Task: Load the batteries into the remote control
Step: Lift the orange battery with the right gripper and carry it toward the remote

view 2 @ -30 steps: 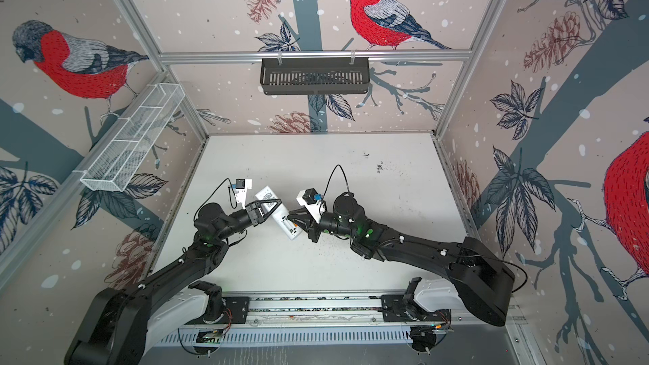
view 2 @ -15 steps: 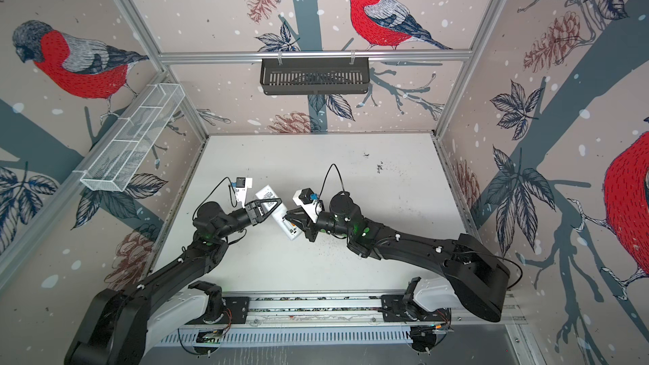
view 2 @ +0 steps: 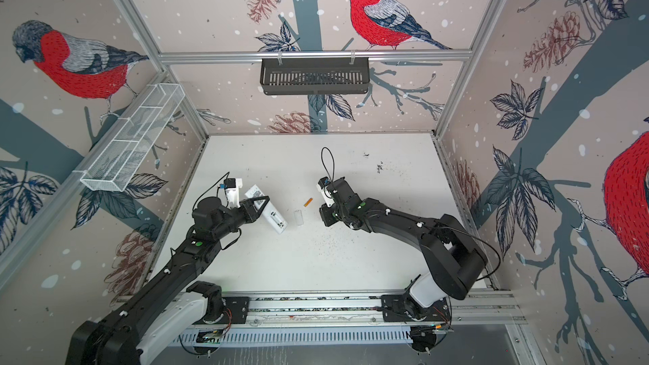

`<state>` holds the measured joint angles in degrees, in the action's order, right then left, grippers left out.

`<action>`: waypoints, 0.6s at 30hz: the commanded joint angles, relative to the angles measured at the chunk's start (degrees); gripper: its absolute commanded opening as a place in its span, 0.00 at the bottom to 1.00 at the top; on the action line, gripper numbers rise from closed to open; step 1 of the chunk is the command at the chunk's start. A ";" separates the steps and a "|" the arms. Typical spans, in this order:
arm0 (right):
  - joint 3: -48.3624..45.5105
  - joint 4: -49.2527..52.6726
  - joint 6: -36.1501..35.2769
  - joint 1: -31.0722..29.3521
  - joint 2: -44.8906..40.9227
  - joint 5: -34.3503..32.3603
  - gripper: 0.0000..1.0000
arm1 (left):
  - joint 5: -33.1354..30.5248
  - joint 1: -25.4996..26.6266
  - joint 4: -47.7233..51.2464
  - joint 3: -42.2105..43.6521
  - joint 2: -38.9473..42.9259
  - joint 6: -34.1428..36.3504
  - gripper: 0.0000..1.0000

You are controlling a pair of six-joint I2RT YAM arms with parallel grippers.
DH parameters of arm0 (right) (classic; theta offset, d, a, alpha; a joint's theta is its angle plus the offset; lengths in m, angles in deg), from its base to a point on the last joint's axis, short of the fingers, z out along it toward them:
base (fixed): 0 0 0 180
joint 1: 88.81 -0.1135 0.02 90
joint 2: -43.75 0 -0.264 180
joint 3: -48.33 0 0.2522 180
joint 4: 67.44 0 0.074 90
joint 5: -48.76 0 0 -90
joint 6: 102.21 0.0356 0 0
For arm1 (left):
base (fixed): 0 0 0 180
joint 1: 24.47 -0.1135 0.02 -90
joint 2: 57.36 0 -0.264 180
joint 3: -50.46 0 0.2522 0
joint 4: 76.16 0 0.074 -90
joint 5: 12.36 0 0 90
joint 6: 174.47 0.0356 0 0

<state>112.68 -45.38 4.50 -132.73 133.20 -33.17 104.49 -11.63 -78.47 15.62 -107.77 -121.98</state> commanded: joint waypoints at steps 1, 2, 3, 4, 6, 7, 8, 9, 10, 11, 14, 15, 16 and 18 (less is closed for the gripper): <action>1.04 8.63 2.33 -0.02 3.18 -2.02 0.16 | 0.52 -0.10 -2.19 0.21 -0.77 0.69 0.00; 1.00 8.91 2.31 -0.10 4.14 -2.41 0.16 | 0.63 -0.10 -2.46 0.25 -0.96 0.67 0.00; 0.92 8.78 2.30 -0.19 4.88 -2.98 0.16 | 0.74 -0.10 -2.76 0.26 -1.08 0.54 0.00; 0.75 8.52 2.50 -0.20 5.47 -3.45 0.16 | 0.83 -0.14 -2.94 0.39 -1.16 0.55 0.00; 0.60 8.17 2.32 -0.19 6.47 -3.59 0.17 | 0.83 -0.15 -3.10 0.38 -1.18 0.58 0.00; 0.56 8.19 2.38 -0.11 7.09 -4.05 0.17 | 0.72 -0.10 -3.18 0.42 -1.16 0.60 0.00; 0.65 8.35 2.35 -0.19 7.43 -4.54 0.17 | 0.68 -0.12 -3.30 0.49 -1.05 0.49 0.00; 0.68 8.49 2.28 -0.17 7.84 -5.05 0.19 | 0.73 -0.12 -3.45 0.64 -1.00 0.46 0.00; 0.70 8.57 2.30 -0.20 8.01 -5.30 0.20 | 0.72 -0.10 -3.48 0.68 -1.00 0.45 0.00; 0.65 8.86 2.36 -0.20 8.21 -5.68 0.21 | 0.74 -0.10 -3.61 0.69 -0.96 0.41 0.00; 0.26 9.44 2.59 -0.24 7.82 -6.71 0.32 | 0.74 -0.12 -3.79 0.69 -1.13 0.42 0.00; 0.06 9.67 2.73 -0.33 7.47 -6.99 0.35 | 0.68 -0.16 -3.94 0.69 -1.17 0.35 0.00; -0.11 9.93 2.78 -0.37 7.20 -7.18 0.37 | 0.73 -0.10 -4.04 0.69 -1.33 0.32 0.00; -0.56 10.89 3.06 -0.68 6.41 -7.80 0.43 | 0.74 -0.10 -4.15 0.69 -1.59 0.33 0.00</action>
<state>112.76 -39.00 6.11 -133.06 140.13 -38.22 104.60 -11.63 -79.81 16.25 -109.15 -121.98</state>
